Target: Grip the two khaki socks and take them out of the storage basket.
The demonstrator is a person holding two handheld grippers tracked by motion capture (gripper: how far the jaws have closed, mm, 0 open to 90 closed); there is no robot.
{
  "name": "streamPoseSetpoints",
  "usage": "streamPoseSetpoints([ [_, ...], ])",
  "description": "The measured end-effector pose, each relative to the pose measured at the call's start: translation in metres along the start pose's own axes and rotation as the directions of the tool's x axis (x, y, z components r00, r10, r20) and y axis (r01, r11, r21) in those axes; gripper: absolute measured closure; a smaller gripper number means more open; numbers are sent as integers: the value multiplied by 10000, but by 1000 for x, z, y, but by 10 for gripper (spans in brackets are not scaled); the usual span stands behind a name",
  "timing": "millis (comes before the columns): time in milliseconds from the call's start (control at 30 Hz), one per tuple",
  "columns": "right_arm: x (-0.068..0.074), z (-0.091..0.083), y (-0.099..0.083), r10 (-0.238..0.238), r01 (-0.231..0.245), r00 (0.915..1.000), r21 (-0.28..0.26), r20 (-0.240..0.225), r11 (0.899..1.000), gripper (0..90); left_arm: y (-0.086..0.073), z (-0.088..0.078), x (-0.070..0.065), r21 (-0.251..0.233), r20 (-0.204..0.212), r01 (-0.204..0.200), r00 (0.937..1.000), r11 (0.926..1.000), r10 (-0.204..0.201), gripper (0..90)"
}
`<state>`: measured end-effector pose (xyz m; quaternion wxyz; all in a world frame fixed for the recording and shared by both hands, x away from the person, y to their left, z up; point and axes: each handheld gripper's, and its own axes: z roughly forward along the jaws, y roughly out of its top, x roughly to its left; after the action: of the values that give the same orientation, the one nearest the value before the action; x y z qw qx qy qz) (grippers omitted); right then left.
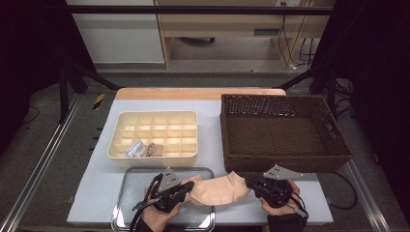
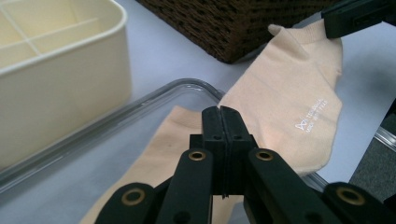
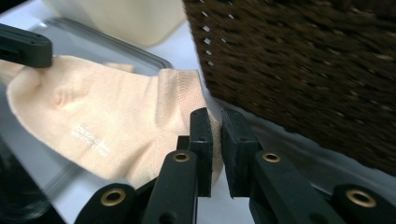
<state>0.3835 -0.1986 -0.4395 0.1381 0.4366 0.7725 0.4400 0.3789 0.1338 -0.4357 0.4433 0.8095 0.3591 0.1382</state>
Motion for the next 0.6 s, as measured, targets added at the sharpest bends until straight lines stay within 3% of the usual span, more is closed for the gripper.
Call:
streamPoseSetpoints([
  [267, 22, 14, 12, -216, 226, 9953, 88, -948, 9997, 836, -9, -24, 24, -12, -359, 266, 9990, 9996, -266, 895],
  [367, 30, 20, 16, -169, 192, 9910, 165, -1328, 9997, 836, -15, -33, 36, -34, -449, 535, 9976, 9986, -536, 895],
  [600, 49, 42, 26, -432, 519, 9835, 455, -1756, 9976, 835, -25, -50, 56, -211, -820, 945, 9920, 9953, -960, 895],
])
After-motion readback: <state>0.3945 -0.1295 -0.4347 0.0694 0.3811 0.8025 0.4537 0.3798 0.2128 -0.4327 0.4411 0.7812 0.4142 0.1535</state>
